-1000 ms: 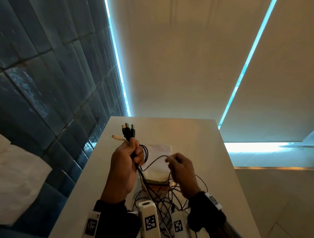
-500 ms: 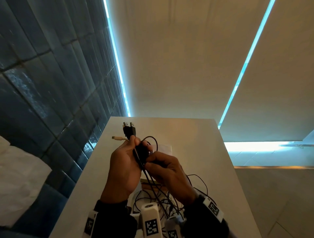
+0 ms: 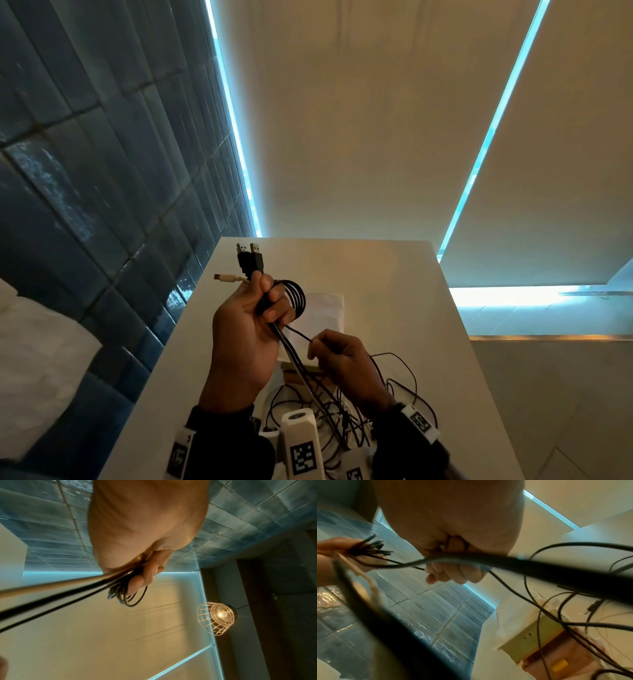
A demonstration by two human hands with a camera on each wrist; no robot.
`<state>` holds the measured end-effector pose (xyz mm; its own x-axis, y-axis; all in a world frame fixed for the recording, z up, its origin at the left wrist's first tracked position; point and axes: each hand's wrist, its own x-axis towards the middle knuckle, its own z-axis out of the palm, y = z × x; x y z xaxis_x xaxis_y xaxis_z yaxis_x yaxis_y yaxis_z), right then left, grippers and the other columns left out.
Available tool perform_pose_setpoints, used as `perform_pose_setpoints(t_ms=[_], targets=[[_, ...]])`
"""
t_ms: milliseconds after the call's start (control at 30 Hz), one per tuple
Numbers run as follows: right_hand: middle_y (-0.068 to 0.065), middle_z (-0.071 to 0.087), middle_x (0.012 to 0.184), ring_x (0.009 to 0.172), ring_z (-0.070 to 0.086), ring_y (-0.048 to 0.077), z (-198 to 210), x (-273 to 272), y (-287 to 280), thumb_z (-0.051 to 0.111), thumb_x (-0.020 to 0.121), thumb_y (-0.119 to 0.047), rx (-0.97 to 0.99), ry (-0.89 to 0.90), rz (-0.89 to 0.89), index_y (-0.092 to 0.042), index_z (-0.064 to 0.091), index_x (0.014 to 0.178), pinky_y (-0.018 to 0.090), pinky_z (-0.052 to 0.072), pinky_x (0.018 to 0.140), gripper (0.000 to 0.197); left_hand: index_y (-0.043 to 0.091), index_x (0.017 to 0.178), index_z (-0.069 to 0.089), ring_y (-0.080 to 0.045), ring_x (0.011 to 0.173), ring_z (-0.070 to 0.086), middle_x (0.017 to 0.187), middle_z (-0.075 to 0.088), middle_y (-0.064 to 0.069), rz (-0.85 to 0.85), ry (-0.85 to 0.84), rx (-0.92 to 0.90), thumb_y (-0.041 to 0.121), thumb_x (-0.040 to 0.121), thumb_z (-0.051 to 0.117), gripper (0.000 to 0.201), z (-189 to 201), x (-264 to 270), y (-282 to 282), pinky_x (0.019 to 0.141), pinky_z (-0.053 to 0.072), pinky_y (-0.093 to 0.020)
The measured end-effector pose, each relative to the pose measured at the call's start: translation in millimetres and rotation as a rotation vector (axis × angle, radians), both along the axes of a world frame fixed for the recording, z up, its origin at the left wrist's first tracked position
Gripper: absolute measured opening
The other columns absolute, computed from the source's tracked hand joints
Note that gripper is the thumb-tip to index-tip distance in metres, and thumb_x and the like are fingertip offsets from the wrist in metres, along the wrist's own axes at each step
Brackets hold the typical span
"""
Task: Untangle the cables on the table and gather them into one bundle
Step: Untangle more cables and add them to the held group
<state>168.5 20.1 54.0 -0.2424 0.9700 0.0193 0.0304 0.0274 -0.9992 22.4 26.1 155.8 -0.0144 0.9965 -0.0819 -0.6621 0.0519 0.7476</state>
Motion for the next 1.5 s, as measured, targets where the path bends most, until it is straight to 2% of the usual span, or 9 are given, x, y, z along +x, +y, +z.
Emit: perform_pose_setpoints(t_ms=[200, 500, 600, 733, 967, 1067, 1267, 1367, 1500], targets=[[-0.015, 0.049, 0.049, 0.048, 0.043, -0.002, -20, -2, 4, 0.05, 0.096, -0.004, -0.033, -0.052, -0.072, -0.008, 0.057, 0.071, 0.011, 0.04, 0.05, 0.026, 0.014, 0.072, 0.047, -0.006, 0.046, 0.029, 0.062, 0.04, 0.002, -0.002, 0.021, -0.003, 0.025, 0.099, 0.034, 0.033, 0, -1, 0, 0.046, 0.029, -0.021], [-0.009, 0.056, 0.054, 0.051, 0.047, 0.003, -74, 5, 12, 0.052, 0.092, -0.011, -0.057, -0.291, -0.133, -0.025, 0.053, 0.055, 0.023, 0.038, 0.055, 0.04, 0.013, 0.073, 0.045, -0.007, 0.045, 0.028, 0.062, 0.04, 0.001, 0.015, 0.086, -0.017, 0.023, 0.1, 0.034, 0.031, 1, -4, 3, 0.044, 0.031, -0.019], [-0.008, 0.057, 0.057, 0.049, 0.048, -0.001, -55, 5, 15, 0.055, 0.092, -0.009, -0.13, -0.281, -0.204, -0.016, 0.064, 0.065, 0.016, 0.037, 0.051, 0.029, 0.013, 0.074, 0.046, -0.007, 0.047, 0.029, 0.064, 0.041, 0.001, 0.009, 0.16, -0.046, 0.023, 0.1, 0.034, 0.031, 1, -6, 4, 0.048, 0.029, -0.021], [0.002, 0.043, 0.055, 0.041, 0.03, 0.01, -6, 5, 22, 0.055, 0.093, -0.01, -0.192, 0.035, -0.293, 0.005, 0.063, 0.084, 0.021, 0.023, 0.039, 0.019, 0.012, 0.073, 0.045, -0.009, 0.049, 0.033, 0.066, 0.043, -0.001, 0.015, 0.241, -0.088, 0.021, 0.101, 0.034, 0.031, 1, -4, 4, 0.053, 0.027, -0.025], [-0.006, 0.043, 0.049, 0.041, 0.033, 0.008, 70, -14, 8, 0.053, 0.097, -0.009, 0.115, 0.189, -0.185, 0.0, 0.061, 0.09, 0.018, 0.029, 0.041, 0.015, 0.01, 0.075, 0.049, -0.017, 0.064, 0.051, 0.073, 0.056, -0.008, 0.031, 0.335, -0.152, 0.021, 0.101, 0.038, 0.03, 1, 4, 2, 0.064, 0.036, -0.03], [-0.008, 0.045, 0.05, 0.044, 0.036, 0.006, 74, -18, 4, 0.049, 0.098, -0.005, 0.195, 0.17, -0.109, -0.001, 0.06, 0.089, 0.017, 0.032, 0.045, 0.015, 0.01, 0.076, 0.053, -0.02, 0.074, 0.053, 0.078, 0.061, -0.009, 0.037, 0.323, -0.167, 0.023, 0.1, 0.039, 0.03, -2, 4, 2, 0.067, 0.039, -0.031], [-0.01, 0.043, 0.052, 0.044, 0.034, 0.005, 64, -17, 0, 0.049, 0.096, 0.001, 0.154, 0.164, 0.032, -0.01, 0.061, 0.079, 0.017, 0.03, 0.045, 0.023, 0.012, 0.077, 0.049, -0.026, 0.086, 0.062, 0.085, 0.064, -0.012, -0.048, 0.059, -0.104, 0.028, 0.097, 0.037, 0.028, -2, -2, 3, 0.079, 0.045, -0.035], [-0.009, 0.043, 0.052, 0.043, 0.034, 0.005, 59, -17, -2, 0.049, 0.096, 0.001, 0.081, 0.147, 0.098, -0.01, 0.059, 0.078, 0.017, 0.03, 0.044, 0.023, 0.011, 0.076, 0.05, -0.023, 0.079, 0.062, 0.078, 0.06, -0.008, -0.03, -0.005, -0.07, 0.027, 0.094, 0.041, 0.025, 0, -3, 2, 0.081, 0.047, -0.037], [0.0, 0.037, 0.052, 0.043, 0.03, 0.01, 47, -14, 3, 0.047, 0.097, 0.001, -0.023, 0.186, 0.153, -0.008, 0.058, 0.08, 0.02, 0.026, 0.043, 0.022, 0.012, 0.074, 0.047, -0.015, 0.06, 0.046, 0.07, 0.048, -0.003, -0.024, -0.026, -0.034, 0.026, 0.088, 0.044, 0.02, -1, -1, 2, 0.071, 0.04, -0.034]])
